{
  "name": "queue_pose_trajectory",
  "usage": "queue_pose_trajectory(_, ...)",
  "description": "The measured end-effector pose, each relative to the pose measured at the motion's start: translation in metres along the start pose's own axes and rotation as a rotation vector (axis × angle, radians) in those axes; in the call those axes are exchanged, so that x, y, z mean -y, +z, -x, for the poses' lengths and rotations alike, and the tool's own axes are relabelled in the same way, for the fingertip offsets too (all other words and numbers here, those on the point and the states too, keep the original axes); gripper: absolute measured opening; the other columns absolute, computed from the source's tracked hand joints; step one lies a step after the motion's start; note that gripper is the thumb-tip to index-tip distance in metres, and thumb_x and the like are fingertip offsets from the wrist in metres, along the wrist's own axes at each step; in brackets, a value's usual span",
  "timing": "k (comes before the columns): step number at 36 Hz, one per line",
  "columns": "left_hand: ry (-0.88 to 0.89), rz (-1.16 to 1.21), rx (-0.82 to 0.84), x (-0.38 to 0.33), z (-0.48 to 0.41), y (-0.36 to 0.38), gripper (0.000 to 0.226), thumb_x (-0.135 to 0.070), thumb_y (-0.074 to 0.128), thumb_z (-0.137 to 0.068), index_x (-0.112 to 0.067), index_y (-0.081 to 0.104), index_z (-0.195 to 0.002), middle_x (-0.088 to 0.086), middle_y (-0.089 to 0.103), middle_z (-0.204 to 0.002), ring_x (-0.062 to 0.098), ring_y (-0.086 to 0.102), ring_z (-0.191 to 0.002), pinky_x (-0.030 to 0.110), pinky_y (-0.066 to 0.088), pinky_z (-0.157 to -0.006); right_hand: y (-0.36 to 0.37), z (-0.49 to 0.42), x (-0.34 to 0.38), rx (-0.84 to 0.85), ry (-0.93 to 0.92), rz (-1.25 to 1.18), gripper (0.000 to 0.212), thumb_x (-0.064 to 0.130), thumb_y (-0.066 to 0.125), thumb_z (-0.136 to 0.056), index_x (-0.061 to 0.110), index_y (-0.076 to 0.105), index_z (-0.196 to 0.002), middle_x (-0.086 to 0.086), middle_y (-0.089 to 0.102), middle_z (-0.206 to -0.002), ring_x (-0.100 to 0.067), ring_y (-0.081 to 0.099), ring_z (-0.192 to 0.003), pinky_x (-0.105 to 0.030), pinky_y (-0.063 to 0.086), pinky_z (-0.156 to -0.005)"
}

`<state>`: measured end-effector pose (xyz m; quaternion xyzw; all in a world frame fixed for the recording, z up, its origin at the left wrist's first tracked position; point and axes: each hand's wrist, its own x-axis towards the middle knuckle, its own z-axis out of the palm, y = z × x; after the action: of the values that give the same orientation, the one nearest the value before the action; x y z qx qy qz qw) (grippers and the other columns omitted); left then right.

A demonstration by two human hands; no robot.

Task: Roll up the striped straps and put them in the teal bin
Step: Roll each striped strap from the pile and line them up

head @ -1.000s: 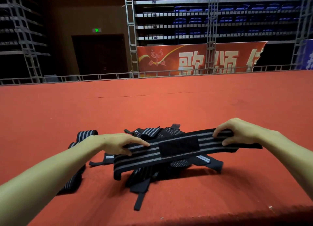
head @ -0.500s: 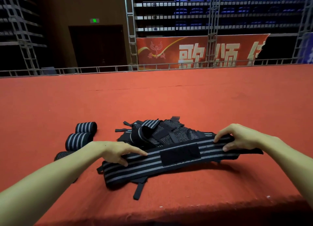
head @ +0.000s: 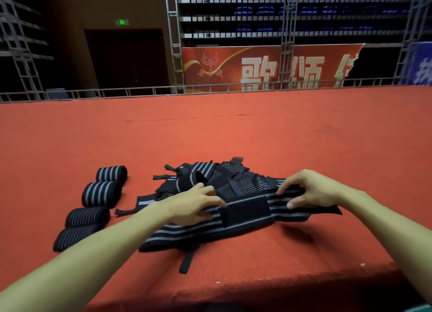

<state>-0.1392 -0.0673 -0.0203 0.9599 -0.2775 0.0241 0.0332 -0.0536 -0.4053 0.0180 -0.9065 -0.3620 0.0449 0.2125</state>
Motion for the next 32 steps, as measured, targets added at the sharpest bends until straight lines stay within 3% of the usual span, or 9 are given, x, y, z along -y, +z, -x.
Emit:
queue_pose_trajectory(2, 0.040, 0.043, -0.075, -0.024, -0.018, -0.007, 0.043, -0.025, 0.061, -0.097, -0.028, 0.052, -0.138, 0.000, 0.048, -0.125, 0.014, 0.035, -0.109, 0.023, 0.030, -0.099, 0.003, -0.001, 0.008, -0.017, -0.021, -0.034, 0.032, 0.018, 0.088, -0.072, 0.032, 0.075, -0.097, 0.014, 0.074, -0.093, -0.003, 0.067, -0.087, -0.025, 0.051, -0.084)
queue_pose_trajectory(6, 0.133, 0.148, -0.182, -0.054, -0.049, -0.013, 0.038, -0.020, 0.060, -0.097, -0.024, 0.056, -0.135, 0.001, 0.048, -0.132, 0.018, 0.039, -0.117, 0.025, 0.031, -0.105, 0.007, 0.001, 0.024, -0.074, -0.041, -0.166, 0.031, 0.012, 0.086, -0.074, 0.032, 0.073, -0.094, 0.029, 0.070, -0.088, 0.008, 0.064, -0.084, -0.015, 0.048, -0.084)
queue_pose_trajectory(9, 0.183, 0.234, -0.264, -0.070, -0.061, -0.021, 0.034, -0.018, 0.060, -0.097, -0.021, 0.060, -0.131, 0.002, 0.050, -0.128, 0.012, 0.043, -0.118, 0.013, 0.033, -0.099, 0.008, 0.004, 0.031, -0.152, -0.066, -0.268, 0.025, 0.009, 0.084, -0.076, 0.023, 0.076, -0.096, 0.013, 0.074, -0.092, -0.003, 0.067, -0.086, -0.023, 0.051, -0.086)
queue_pose_trajectory(12, 0.182, 0.302, -0.342, -0.073, -0.065, -0.028, 0.029, -0.018, 0.063, -0.096, -0.019, 0.064, -0.125, 0.001, 0.050, -0.121, 0.002, 0.049, -0.104, 0.004, 0.032, -0.087, 0.005, 0.006, 0.039, -0.230, -0.091, -0.378, 0.022, 0.004, 0.082, -0.078, 0.018, 0.075, -0.094, 0.011, 0.074, -0.087, 0.000, 0.064, -0.079, -0.017, 0.050, -0.079)
queue_pose_trajectory(18, 0.185, 0.385, -0.437, -0.073, -0.065, -0.041, 0.027, -0.018, 0.067, -0.092, -0.021, 0.067, -0.119, 0.001, 0.050, -0.117, 0.012, 0.055, -0.101, 0.018, 0.048, -0.085, 0.000, 0.002, 0.052, -0.346, -0.107, -0.513, 0.025, 0.004, 0.082, -0.076, 0.023, 0.076, -0.092, 0.006, 0.076, -0.088, -0.002, 0.066, -0.082, -0.016, 0.050, -0.078)
queue_pose_trajectory(21, 0.195, 0.361, -0.497, -0.070, -0.064, -0.047, 0.027, -0.019, 0.067, -0.090, -0.017, 0.069, -0.117, 0.002, 0.051, -0.117, 0.011, 0.057, -0.096, 0.012, 0.045, -0.085, 0.001, -0.005, 0.059, -0.393, -0.109, -0.581, 0.028, -0.002, 0.081, -0.074, 0.019, 0.075, -0.092, 0.009, 0.074, -0.085, 0.000, 0.065, -0.079, -0.016, 0.049, -0.079)
queue_pose_trajectory(27, 0.211, 0.313, -0.542, -0.062, -0.056, -0.061, 0.033, -0.026, 0.063, -0.090, -0.012, 0.069, -0.120, -0.001, 0.049, -0.121, 0.003, 0.053, -0.096, 0.012, 0.042, -0.091, 0.002, -0.012, 0.075, -0.449, -0.125, -0.745, 0.031, -0.004, 0.081, -0.075, 0.020, 0.074, -0.093, 0.007, 0.076, -0.088, -0.002, 0.066, -0.082, -0.018, 0.051, -0.081)
queue_pose_trajectory(29, 0.207, 0.302, -0.534, -0.060, -0.052, -0.066, 0.038, -0.029, 0.063, -0.090, -0.012, 0.067, -0.123, -0.005, 0.048, -0.122, -0.002, 0.051, -0.098, 0.009, 0.038, -0.093, 0.003, -0.014, 0.079, -0.460, -0.118, -0.808, 0.031, -0.005, 0.079, -0.077, 0.021, 0.074, -0.095, 0.004, 0.076, -0.092, -0.006, 0.067, -0.087, -0.025, 0.054, -0.085)
queue_pose_trajectory(32, 0.175, 0.293, -0.519, -0.055, -0.048, -0.074, 0.046, -0.040, 0.058, -0.090, -0.013, 0.065, -0.128, -0.012, 0.049, -0.122, -0.001, 0.052, -0.109, 0.011, 0.039, -0.097, 0.002, -0.015, 0.087, -0.407, -0.129, -1.009, 0.036, -0.009, 0.071, -0.083, 0.018, 0.071, -0.107, -0.016, 0.074, -0.101, -0.025, 0.068, -0.089, -0.040, 0.057, -0.085)
